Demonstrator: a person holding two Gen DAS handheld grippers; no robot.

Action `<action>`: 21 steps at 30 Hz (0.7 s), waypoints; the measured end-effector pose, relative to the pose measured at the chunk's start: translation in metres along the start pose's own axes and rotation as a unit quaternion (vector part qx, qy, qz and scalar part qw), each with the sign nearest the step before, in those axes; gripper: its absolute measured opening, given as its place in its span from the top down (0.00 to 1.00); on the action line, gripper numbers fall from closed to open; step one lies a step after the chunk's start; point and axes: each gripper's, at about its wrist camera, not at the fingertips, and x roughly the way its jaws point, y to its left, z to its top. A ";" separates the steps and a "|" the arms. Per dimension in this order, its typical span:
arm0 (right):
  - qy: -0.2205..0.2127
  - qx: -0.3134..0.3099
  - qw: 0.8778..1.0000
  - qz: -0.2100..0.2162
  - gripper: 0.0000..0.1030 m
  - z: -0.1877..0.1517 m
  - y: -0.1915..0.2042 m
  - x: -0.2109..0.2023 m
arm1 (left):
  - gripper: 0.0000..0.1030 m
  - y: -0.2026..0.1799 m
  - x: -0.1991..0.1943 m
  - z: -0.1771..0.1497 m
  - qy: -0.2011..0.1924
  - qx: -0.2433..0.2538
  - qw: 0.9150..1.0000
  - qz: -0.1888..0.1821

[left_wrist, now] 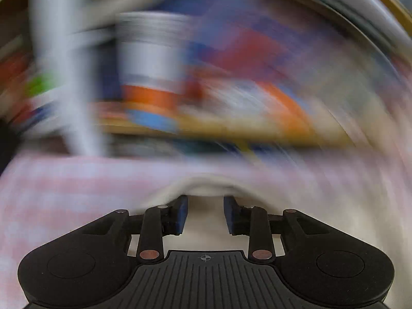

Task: Fold clothes
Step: 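Lay the shirt flat on the mat and open both tools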

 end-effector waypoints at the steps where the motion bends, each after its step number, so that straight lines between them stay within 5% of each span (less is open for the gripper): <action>1: -0.006 0.013 1.000 -0.002 0.61 0.001 -0.004 -0.003 | 0.71 0.018 -0.001 0.011 -0.011 -0.060 0.998 0.008; 3: -0.016 0.040 0.999 -0.004 0.58 0.002 -0.013 -0.010 | 0.71 0.042 -0.010 0.014 -0.018 -0.077 0.997 0.011; 8: -0.021 0.091 0.995 -0.039 0.56 -0.002 -0.053 -0.019 | 0.68 0.056 -0.049 -0.026 0.015 0.067 0.997 0.020; 12: 0.035 0.113 0.990 -0.070 0.56 -0.010 -0.094 0.000 | 0.41 0.055 -0.091 -0.077 0.020 0.120 0.993 0.006; 18: 0.099 0.135 0.984 -0.055 0.55 -0.023 -0.125 0.021 | 0.36 0.040 -0.131 -0.128 0.006 0.194 0.981 0.018; 19: 0.100 0.140 0.984 -0.047 0.58 -0.024 -0.127 0.022 | 0.36 0.039 -0.132 -0.133 0.003 0.203 0.979 0.035; 21: 0.103 0.163 0.981 -0.010 0.92 -0.023 -0.135 0.023 | 0.37 0.045 -0.129 -0.140 0.023 0.185 0.981 0.059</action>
